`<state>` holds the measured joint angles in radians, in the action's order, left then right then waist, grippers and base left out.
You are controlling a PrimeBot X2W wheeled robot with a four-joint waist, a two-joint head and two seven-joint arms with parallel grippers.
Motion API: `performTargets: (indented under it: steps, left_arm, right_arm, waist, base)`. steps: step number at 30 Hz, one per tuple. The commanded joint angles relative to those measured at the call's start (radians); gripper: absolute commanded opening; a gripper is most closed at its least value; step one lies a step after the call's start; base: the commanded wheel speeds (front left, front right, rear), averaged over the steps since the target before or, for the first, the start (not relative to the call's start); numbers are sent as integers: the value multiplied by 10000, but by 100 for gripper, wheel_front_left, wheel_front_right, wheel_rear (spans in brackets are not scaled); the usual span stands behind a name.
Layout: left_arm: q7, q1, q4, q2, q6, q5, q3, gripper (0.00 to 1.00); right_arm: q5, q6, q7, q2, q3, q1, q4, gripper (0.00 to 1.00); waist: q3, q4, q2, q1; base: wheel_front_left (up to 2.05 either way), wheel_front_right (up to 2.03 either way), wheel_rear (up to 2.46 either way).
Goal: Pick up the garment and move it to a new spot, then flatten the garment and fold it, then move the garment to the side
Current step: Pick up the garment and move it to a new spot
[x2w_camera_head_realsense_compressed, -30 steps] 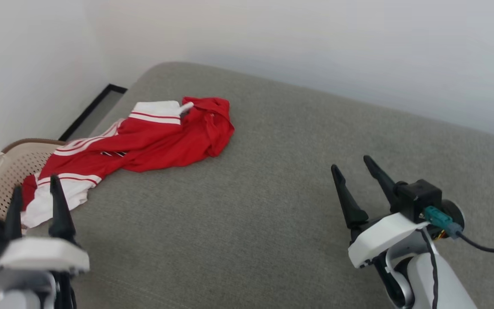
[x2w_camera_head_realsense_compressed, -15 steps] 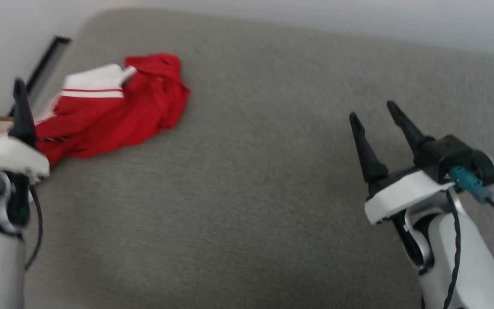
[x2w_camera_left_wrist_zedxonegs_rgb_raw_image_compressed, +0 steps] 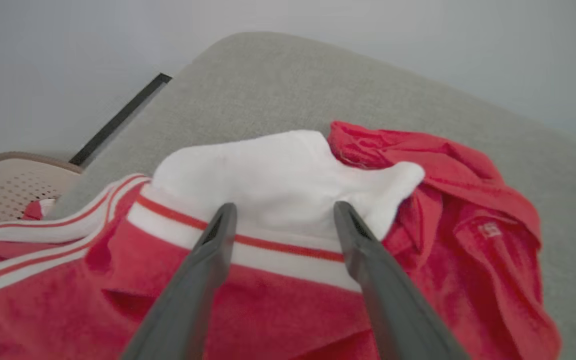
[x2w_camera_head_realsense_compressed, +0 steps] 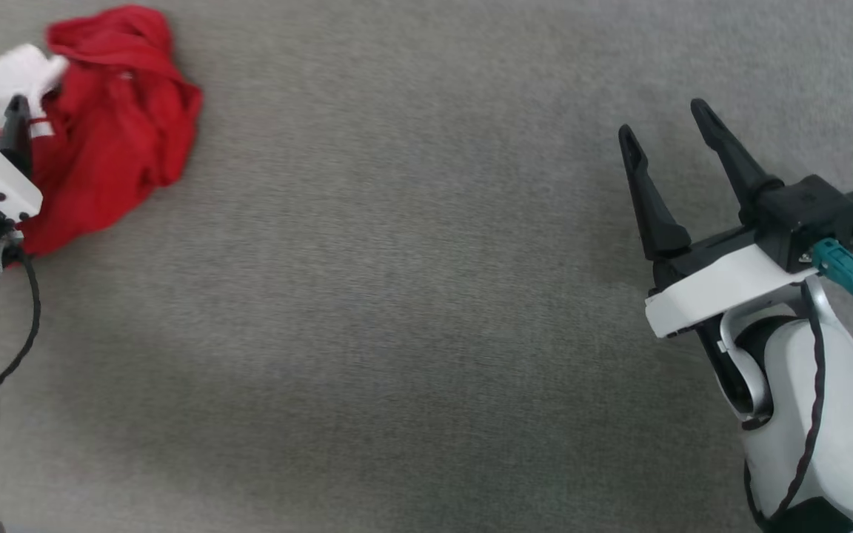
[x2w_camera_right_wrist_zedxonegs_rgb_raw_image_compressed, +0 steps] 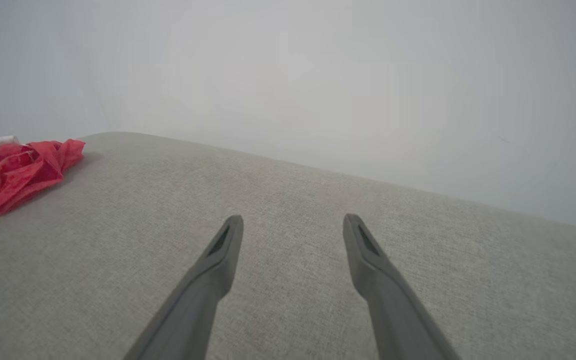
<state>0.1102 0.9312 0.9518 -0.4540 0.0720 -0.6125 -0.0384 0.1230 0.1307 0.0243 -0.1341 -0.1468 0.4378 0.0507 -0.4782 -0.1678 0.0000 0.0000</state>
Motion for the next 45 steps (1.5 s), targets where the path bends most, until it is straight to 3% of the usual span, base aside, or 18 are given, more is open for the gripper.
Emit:
performTargets:
  steps: [1,10,15,16,18,34,45]
  left_arm:
    - [409,365,552,-70,16,-86,-63,100]
    - [2306,1082,2668,174,-207,-175,-359,100]
    - [2867,1102,3174,350,-34,-377,-359,100]
    - [2983,1077,3262,379,-38,-459,-301,85]
    - [2711,1056,3278,321,0,-416,-308,0]
    - [911,2050,2063,-1048,536,-9,-936,0]
    - [1532,2031,-268,-1835,571,-146,-1998,0]
  right_arm:
    - [-28,1,-74,-59,-30,115,-118,100]
    - [-72,1,-404,-142,-160,184,-482,100]
    - [-88,1,-499,-141,-190,184,-609,100]
    - [-91,1,-499,-132,-186,186,-607,100]
    - [-91,1,-514,-124,-162,186,-553,100]
    - [148,1,110,269,326,-341,125,100]
    - [281,1,462,608,439,-725,552,100]
  waist:
    - [-380,284,0,0]
    - [-804,452,0,0]
    - [-863,515,0,0]
    - [-850,517,0,0]
    - [-784,501,0,0]
    - [1027,175,0,0]
    - [2340,35,0,0]
  base:
    - [0,0,0]
    - [0,0,0]
    - [0,0,0]
    - [0,0,0]
    - [0,0,0]
    - [0,0,0]
    - [0,0,0]
